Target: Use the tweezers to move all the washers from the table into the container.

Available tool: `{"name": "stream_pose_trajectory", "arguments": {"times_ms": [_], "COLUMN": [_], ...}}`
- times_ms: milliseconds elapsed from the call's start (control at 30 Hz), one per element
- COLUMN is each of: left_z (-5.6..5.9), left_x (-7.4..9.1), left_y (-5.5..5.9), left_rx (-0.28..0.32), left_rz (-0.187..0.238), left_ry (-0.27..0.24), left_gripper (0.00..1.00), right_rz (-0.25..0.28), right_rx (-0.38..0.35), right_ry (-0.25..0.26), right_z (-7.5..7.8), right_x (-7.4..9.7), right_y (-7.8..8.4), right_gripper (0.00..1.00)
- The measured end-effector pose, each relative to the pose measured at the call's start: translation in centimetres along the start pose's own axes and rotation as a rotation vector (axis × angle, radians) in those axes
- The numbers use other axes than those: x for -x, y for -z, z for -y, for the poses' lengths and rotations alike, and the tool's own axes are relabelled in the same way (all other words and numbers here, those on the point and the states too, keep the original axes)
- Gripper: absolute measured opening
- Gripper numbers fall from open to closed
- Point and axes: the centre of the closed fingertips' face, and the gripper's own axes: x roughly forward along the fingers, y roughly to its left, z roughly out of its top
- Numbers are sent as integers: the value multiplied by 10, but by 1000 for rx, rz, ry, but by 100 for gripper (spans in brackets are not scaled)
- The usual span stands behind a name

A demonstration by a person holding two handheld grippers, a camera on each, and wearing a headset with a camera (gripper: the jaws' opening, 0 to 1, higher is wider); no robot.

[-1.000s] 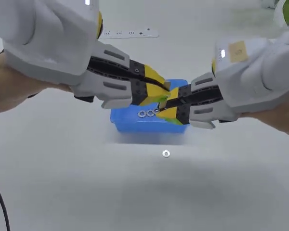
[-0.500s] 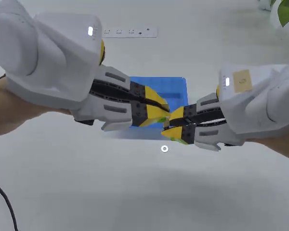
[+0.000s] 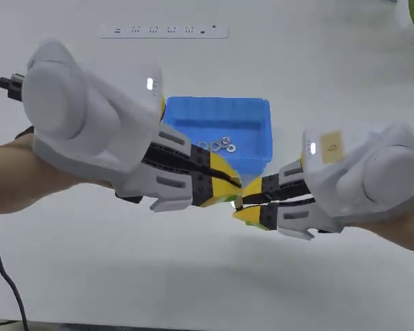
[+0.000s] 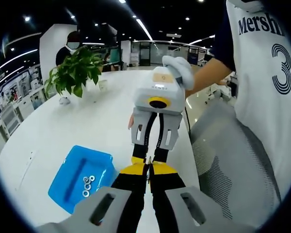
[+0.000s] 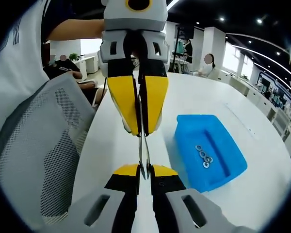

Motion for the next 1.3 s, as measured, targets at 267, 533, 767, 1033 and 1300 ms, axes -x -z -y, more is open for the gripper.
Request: {"name": "stream_pose_trajectory", "arguments": {"times_ms": [267, 533, 767, 1033, 1300], "left_z": [-18, -24, -28, -30, -31], "left_x": [0, -4, -7, -11, -13], "left_y": [5, 10, 14, 17, 22], "left_rx": [-6, -12, -8, -8, -3], "left_rz": [13, -5, -12, -25, -37], "left_ry": [-21, -30, -27, -24, -19], "left_gripper": [6, 6, 6, 6, 6], "right_rz": [-7, -9, -11, -19, -19], "right_rx": [-9, -32, -39, -51, -61], "right_ry": [44, 52, 51, 41, 29], "right_z": [14, 20, 24, 25, 24], "right_x": [-4, -9, -11, -14, -18], "right_y": [4, 9, 12, 16, 19], "right_gripper": [11, 12, 12, 12, 12]}}
